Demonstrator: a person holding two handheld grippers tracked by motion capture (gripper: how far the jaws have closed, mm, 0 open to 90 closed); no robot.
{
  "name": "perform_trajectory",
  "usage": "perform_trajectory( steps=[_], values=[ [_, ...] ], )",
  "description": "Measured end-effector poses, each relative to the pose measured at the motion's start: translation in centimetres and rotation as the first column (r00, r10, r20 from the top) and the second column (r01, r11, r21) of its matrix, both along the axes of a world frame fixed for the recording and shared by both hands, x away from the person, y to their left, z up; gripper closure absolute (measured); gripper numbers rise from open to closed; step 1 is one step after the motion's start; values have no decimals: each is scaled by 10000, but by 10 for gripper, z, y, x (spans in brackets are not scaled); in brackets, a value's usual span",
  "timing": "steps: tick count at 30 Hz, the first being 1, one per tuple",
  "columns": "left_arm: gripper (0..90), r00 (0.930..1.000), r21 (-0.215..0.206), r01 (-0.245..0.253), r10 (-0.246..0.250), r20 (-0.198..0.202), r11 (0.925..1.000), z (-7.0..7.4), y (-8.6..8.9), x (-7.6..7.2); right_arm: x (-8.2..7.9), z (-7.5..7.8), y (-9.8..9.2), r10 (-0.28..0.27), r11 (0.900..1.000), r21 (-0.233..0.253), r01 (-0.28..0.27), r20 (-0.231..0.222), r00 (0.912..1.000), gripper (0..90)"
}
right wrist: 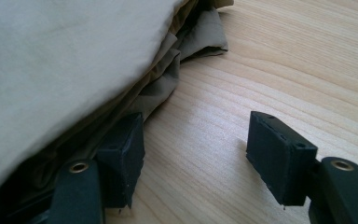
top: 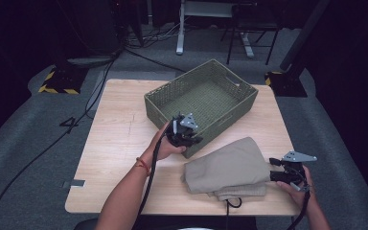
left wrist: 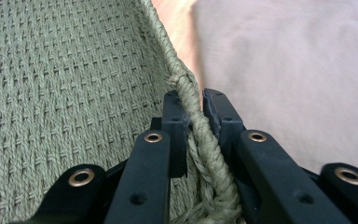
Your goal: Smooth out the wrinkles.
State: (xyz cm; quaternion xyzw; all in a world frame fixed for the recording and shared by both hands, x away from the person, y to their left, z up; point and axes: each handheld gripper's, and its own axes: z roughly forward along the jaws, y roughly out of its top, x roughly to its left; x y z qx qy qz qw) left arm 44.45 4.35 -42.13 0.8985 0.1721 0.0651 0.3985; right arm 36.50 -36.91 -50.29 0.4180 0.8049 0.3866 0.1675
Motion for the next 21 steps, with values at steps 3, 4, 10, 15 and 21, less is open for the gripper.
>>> perform_trajectory(
  steps=[3, 4, 10, 15, 21],
  values=[
    [803, 9991, 473, -152, 132, 411, 9988, 3, 6, -10, 0, 0, 0, -6, 10000, 0, 6, -3, 10000, 369],
    [806, 9986, 550, -199, 172, 504, 9983, 3, 11, -13, 0, 0, 0, -9, 10000, 0, 9, 12, 10000, 369],
    [809, 9932, 608, -972, 929, 697, 9934, 7, 66, -26, -1, 0, 0, 31, 10000, -4, -31, 5, 10000, 369],
    [751, 9799, 181, -1901, 1886, 657, 9816, 12, 112, -36, -1, 0, 1, -17, 10000, -41, 17, 5, 10000, 370],
    [747, 9654, -353, -2485, 2505, 727, 9680, 27, 153, -46, -1, 0, 1, -1, 10000, -39, 1, 22, 10000, 369]
  ],
)
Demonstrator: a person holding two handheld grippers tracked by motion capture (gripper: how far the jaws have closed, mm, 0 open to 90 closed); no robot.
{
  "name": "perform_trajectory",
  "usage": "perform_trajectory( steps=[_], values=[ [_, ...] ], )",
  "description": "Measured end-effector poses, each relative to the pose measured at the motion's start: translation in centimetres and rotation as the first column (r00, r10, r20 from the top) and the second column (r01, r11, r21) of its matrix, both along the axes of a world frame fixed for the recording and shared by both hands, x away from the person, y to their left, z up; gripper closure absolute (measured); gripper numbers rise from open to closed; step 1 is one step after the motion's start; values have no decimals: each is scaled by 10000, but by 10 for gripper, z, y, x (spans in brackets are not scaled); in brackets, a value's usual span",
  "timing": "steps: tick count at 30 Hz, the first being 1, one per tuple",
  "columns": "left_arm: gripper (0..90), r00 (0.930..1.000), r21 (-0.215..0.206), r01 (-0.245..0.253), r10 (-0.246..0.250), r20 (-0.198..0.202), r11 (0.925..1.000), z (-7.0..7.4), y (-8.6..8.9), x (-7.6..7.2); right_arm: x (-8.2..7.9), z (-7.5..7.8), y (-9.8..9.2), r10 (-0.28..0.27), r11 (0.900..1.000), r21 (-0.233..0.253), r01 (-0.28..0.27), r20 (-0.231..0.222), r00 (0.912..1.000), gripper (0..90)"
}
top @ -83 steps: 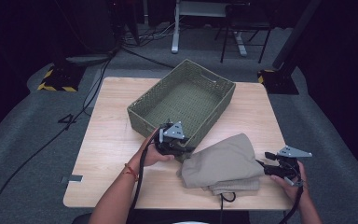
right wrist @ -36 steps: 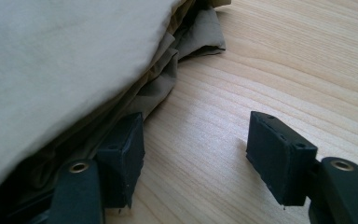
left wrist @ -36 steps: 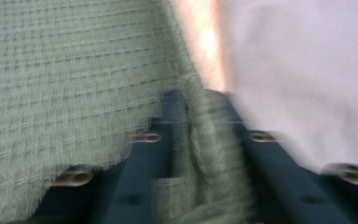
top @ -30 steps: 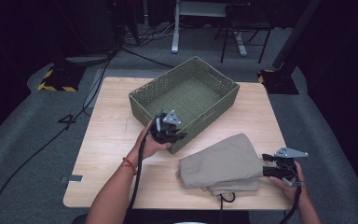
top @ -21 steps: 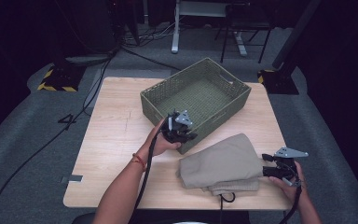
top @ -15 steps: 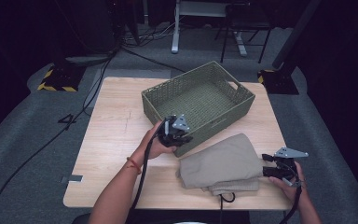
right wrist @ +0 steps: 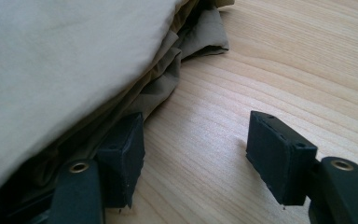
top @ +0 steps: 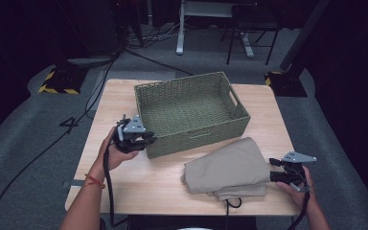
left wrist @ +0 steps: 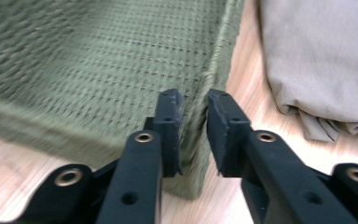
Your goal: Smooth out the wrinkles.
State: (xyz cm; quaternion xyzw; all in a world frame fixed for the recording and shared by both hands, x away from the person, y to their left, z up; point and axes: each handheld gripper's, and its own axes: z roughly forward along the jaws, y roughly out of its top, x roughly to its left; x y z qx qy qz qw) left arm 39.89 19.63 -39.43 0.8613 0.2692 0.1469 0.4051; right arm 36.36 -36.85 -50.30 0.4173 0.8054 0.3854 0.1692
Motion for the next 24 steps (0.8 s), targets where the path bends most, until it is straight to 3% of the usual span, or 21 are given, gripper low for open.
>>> perform_trajectory(
  steps=[3, 4, 5, 6, 8, 9, 10, 13, 15, 18, 20, 22, 24],
  values=[
    [703, 9956, -389, -846, 860, 367, 9957, 8, 16, -2, 0, 0, 0, 0, 10000, 21, 0, -31, 10000, 369],
    [650, 9939, -632, -1048, 1067, 287, 9925, 9, 19, -1, 0, 0, 0, -6, 10000, 22, 6, -31, 10000, 370],
    [611, 9892, -995, -1439, 1461, 149, 9846, 11, 23, 1, 0, 0, 0, -4, 10000, 23, 4, -30, 10000, 369],
    [554, 9796, -1113, -1996, 2011, 24, 9735, 12, 23, 3, 0, 0, 0, 0, 10000, 26, 0, -32, 10000, 369],
    [376, 9468, -935, -3210, 3218, -62, 9425, 11, 20, 9, 0, 0, 0, 10, 10000, -1, -10, -15, 10000, 369],
    [315, 9354, -947, -3532, 3532, -166, 9308, 9, 17, 13, -1, 0, 0, 10, 10000, -34, -10, -3, 10000, 369],
    [283, 9272, -1011, -3742, 3738, -236, 9218, 6, 15, 16, -1, 0, 1, 15, 10000, -61, -15, 18, 10000, 369],
    [211, 9119, -1055, -4102, 4091, -328, 9059, -5, 11, 29, -1, 0, 3, 7, 9998, -223, -5, 94, 10000, 369],
    [200, 8963, -863, -4424, 4370, -748, 8926, -13, 10, 38, -1, 0, 3, 18, 9996, -267, -15, 127, 9999, 369],
    [199, 8931, -669, -4462, 4392, -973, 8924, -20, 7, 46, -1, 0, 4, 77, 9996, -286, -73, 126, 9999, 368],
    [254, 9057, -720, -4173, 4081, -1145, 9059, -25, 4, 51, -1, 0, 5, 119, 9994, -320, -115, 134, 9998, 367],
    [379, 9076, -282, -4117, 4071, -1028, 9109, -28, -5, 56, 0, 0, 7, 240, 9990, -377, -234, 167, 9996, 365],
    [378, 9053, 25, -4175, 4162, -854, 9087, -27, -9, 60, 0, 0, 10, 200, 9988, -454, -189, 240, 9995, 363]
  ],
)
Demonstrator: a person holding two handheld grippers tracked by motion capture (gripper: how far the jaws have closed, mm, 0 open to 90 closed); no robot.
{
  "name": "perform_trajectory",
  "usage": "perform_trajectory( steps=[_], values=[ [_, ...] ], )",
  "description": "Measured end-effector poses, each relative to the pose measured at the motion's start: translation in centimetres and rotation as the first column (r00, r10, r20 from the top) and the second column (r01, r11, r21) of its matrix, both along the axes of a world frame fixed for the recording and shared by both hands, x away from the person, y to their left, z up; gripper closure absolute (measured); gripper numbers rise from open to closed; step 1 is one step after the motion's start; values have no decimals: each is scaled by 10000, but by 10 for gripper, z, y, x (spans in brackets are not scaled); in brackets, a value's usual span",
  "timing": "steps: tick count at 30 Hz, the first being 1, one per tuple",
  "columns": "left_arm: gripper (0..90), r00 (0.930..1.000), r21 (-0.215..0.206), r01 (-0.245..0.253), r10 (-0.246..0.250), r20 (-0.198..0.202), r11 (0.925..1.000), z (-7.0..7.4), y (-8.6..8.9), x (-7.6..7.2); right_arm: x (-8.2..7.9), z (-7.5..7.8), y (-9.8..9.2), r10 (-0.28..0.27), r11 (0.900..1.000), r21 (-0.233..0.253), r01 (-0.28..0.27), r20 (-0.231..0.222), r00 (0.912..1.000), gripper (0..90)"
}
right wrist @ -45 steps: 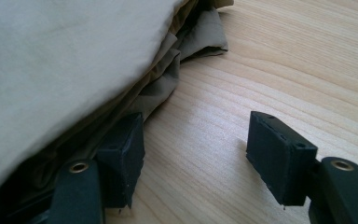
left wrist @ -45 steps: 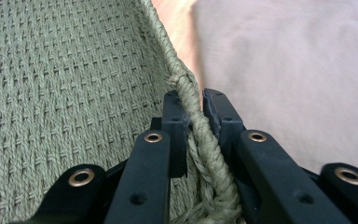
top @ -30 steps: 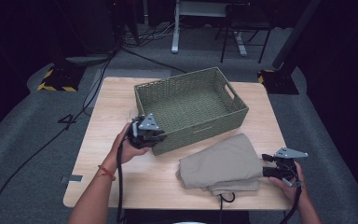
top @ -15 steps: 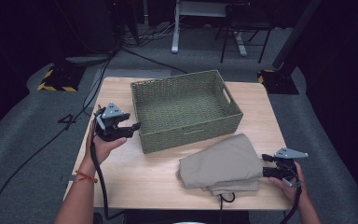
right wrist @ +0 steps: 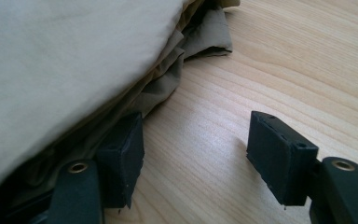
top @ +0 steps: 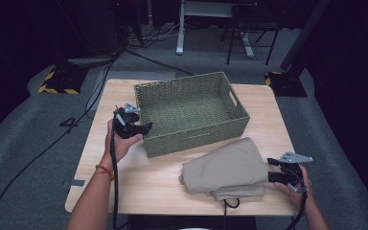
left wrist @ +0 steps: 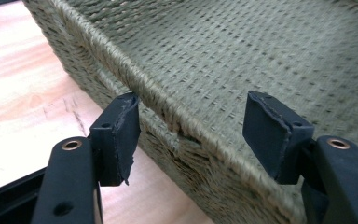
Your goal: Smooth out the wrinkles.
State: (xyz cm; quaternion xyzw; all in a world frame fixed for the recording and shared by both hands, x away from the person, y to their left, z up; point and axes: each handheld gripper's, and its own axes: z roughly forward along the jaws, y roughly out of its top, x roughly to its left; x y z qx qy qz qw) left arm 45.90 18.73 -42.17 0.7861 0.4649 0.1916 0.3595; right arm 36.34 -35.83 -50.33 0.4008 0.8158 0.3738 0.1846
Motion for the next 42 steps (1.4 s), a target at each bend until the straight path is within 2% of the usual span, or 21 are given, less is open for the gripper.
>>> perform_trajectory(
  steps=[4, 6, 8, 10, 15, 22, 24, 25, 26, 28, 30, 32, 34, 36, 37, 38, 39, 41, 42],
  values=[
    [422, 9997, 655, -167, 154, 204, 9977, 0, -10, 11, 1, 0, 3, 86, 10000, -16, -86, 15, 10000, 363],
    [441, 9997, 658, 78, -93, 216, 9978, 0, -13, 18, 1, 0, 3, 158, 9999, -35, -158, 17, 9999, 362],
    [446, 9993, 549, 289, -301, 210, 9981, -1, -16, 24, 1, 0, 3, 203, 9998, -27, -203, -8, 9998, 361],
    [471, 9987, 65, 500, -500, -42, 9987, -2, -18, 31, 1, 0, 3, 254, 9997, -32, -254, -19, 9997, 358],
    [482, 9967, -296, 811, -811, 27, 9963, -4, -28, 41, -1, 0, 8, 559, 9984, -18, -559, -37, 9984, 348],
    [482, 9920, 221, 1260, -1260, -21, 9918, -1, -46, 48, 1, 0, 14, 614, 9981, -18, -614, -23, 9981, 337],
    [466, 9931, 468, 1132, -1145, 254, 9925, 1, -47, 47, 2, 0, 14, 651, 9979, -48, -651, -41, 9979, 334],
    [413, 9937, 515, 1027, -1047, 390, 9934, 3, -46, 44, 2, 0, 13, 615, 9981, -55, -615, -33, 9981, 333],
    [334, 9941, 432, 932, -954, 516, 9947, 6, -42, 41, 2, 0, 12, 542, 9985, -71, -542, -42, 9985, 324],
    [295, 9927, 209, 822, -838, 871, 9964, 15, -31, 30, 1, 1, 7, 361, 9993, -35, -362, -90, 9993, 316],
    [245, 9885, -33, 890, -879, 1234, 9960, 22, -20, 13, -1, 6, -1, 88, 9993, 371, -87, -19, 10000, 301],
    [231, 9829, -234, 1100, -1052, 1510, 9937, 27, -11, -7, -5, 15, -8, -270, 9976, 640, 254, 233, 9994, 276],
    [212, 9716, -147, 1596, -1544, 1792, 9871, 30, -8, -38, -11, 27, -9, -488, 9947, 924, 440, 506, 9975, 253],
    [198, 9545, 165, 2176, -2163, 2054, 9759, 29, -9, -66, -16, 38, -7, -502, 9949, 912, 424, 852, 9951, 238],
    [194, 9459, 150, 2435, -2409, 2175, 9698, 27, -11, -79, -18, 43, -4, -501, 9954, 866, 416, 977, 9939, 234],
    [194, 9384, -49, 2782, -2707, 2146, 9605, 24, -13, -89, -20, 47, -2, -541, 9957, 807, 455, 1075, 9927, 234],
    [193, 9316, -151, 3142, -3052, 1974, 9492, 20, -17, -96, -21, 51, 1, -629, 9952, 820, 538, 1126, 9916, 235],
    [186, 9215, 59, 3551, -3511, 1661, 9348, 9, -30, -108, -25, 57, 7, -626, 9925, 1119, 498, 1137, 9915, 232],
    [186, 9142, 34, 3814, -3777, 1469, 9244, 3, -38, -111, -28, 60, 11, -537, 9921, 1190, 398, 1160, 9918, 232]
  ],
)
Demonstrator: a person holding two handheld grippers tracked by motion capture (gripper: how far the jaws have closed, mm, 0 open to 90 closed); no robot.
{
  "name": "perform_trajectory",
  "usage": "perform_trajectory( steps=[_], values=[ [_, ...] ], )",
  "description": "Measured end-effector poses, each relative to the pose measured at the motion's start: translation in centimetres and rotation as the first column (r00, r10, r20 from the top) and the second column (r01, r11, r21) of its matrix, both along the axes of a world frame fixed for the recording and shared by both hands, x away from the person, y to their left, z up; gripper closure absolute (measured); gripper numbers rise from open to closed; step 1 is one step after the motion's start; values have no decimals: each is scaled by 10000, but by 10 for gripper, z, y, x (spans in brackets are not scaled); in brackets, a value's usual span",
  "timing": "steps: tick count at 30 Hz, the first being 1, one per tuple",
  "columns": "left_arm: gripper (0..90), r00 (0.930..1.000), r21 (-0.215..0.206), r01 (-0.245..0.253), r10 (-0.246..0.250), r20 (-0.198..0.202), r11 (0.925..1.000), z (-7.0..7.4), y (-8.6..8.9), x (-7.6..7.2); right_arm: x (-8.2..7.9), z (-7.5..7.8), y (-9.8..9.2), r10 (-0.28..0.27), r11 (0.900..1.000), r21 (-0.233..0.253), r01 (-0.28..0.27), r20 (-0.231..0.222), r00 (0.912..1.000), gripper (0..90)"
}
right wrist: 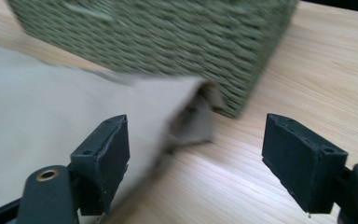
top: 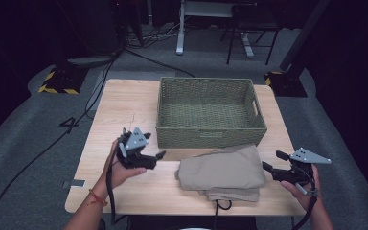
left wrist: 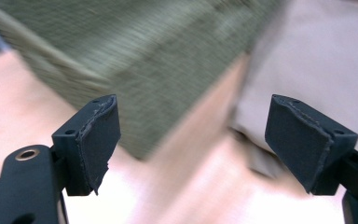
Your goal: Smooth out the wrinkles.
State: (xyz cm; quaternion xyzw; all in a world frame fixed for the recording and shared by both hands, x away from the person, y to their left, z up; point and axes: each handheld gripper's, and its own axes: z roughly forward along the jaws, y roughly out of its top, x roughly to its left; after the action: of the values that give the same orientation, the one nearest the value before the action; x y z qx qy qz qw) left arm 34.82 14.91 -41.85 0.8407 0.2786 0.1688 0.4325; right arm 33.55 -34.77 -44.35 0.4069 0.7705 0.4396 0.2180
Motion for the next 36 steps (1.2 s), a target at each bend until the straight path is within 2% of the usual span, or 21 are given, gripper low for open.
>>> perform_trajectory(
  steps=[2, 4, 6, 7, 8, 10, 12, 13, 15, 16, 19, 21, 24, 27, 28, 29, 31, 32, 33, 35, 36],
  values=[
    [187, 9975, 120, 621, -617, -340, 9980, -11, -18, -4, -5, 3, 10, 163, 9998, -120, -163, -18, 9999, 225],
    [187, 9916, 353, 1168, -1146, -605, 9925, -21, -39, -3, -11, 3, 23, 596, 9981, -158, -598, -116, 9982, 223],
    [189, 9870, 774, 1454, -1393, -801, 9863, -32, -58, -1, -13, 0, 34, 860, 9958, -298, -871, -374, 9956, 211],
    [192, 9839, 794, 1598, -1523, -939, 9839, -36, -63, 1, -13, -4, 39, 1014, 9934, -477, -1039, -520, 9935, 210],
    [194, 9790, 818, 1794, -1698, -1128, 9804, -42, -71, 2, -12, -7, 42, 1040, 9924, -592, -1077, -633, 9926, 210],
    [196, 9729, 1271, 2126, -1977, -1200, 9688, -51, -83, 3, -8, -16, 47, 932, 9912, -847, -1017, -994, 9907, 197],
    [193, 9675, 1360, 2282, -2090, -1421, 9641, -57, -90, 3, -6, -23, 48, 881, 9899, -999, -1010, -1267, 9880, 172],
    [185, 9678, 1426, 2277, -2078, -1418, 9632, -60, -92, 3, -5, -26, 49, 865, 9892, -1056, -1013, -1363, 9869, 157],
    [177, 9648, 1272, 2285, -2070, -1621, 9652, -63, -92, 5, -2, -31, 48, 927, 9900, -909, -1076, -1543, 9837, 143],
    [172, 9618, 1187, 2308, -2080, -1780, 9657, -66, -93, 7, 0, -33, 48, 897, 9908, -860, -1047, -1629, 9825, 115],
    [151, 9528, 1297, 2543, -2252, -2038, 9584, -75, -95, 8, 10, -43, 50, 942, 9902, -824, -1129, -2034, 9746, 0],
    [142, 9513, 1194, 2516, -2227, -2132, 9604, -77, -95, 9, 16, -48, 48, 1192, 9896, -514, -1345, -2315, 9655, 0],
    [132, 9488, 1196, 2596, -2300, -2163, 9583, -78, -95, 8, 22, -51, 48, 1555, 9858, -226, -1662, -2477, 9563, 0],
    [87, 9492, 1678, 2715, -2349, -2093, 9477, -77, -96, 4, 27, -56, 48, 1944, 9805, 273, -1947, -2827, 9393, 0],
    [90, 9518, 1863, 2668, -2281, -2052, 9456, -73, -94, 2, 27, -57, 49, 2077, 9778, 314, -2071, -2752, 9387, 0],
    [98, 9556, 1893, 2613, -2260, -1892, 9465, -68, -91, 0, 28, -57, 50, 2135, 9764, 282, -2141, -2751, 9374, 0],
    [195, 9590, 1415, 2531, -2289, -1671, 9570, -60, -81, -4, 29, -57, 53, 2200, 9745, 177, -2237, -2733, 9365, 0],
    [182, 9596, 1457, 2476, -2218, -1729, 9578, -60, -79, -5, 29, -57, 55, 2284, 9724, 161, -2328, -2701, 9354, 0],
    [123, 9602, 1675, 2399, -2082, -1864, 9562, -62, -77, -6, 29, -57, 57, 2390, 9695, 127, -2447, -2695, 9329, 1],
    [139, 9614, 1886, 2353, -1998, -1891, 9534, -67, -72, -9, 30, -57, 61, 2544, 9650, 80, -2623, -2730, 9278, 5],
    [141, 9644, 1877, 2283, -1954, -1782, 9553, -65, -68, -10, 31, -56, 64, 2600, 9628, 11, -2703, -2765, 9252, 5]
  ],
)
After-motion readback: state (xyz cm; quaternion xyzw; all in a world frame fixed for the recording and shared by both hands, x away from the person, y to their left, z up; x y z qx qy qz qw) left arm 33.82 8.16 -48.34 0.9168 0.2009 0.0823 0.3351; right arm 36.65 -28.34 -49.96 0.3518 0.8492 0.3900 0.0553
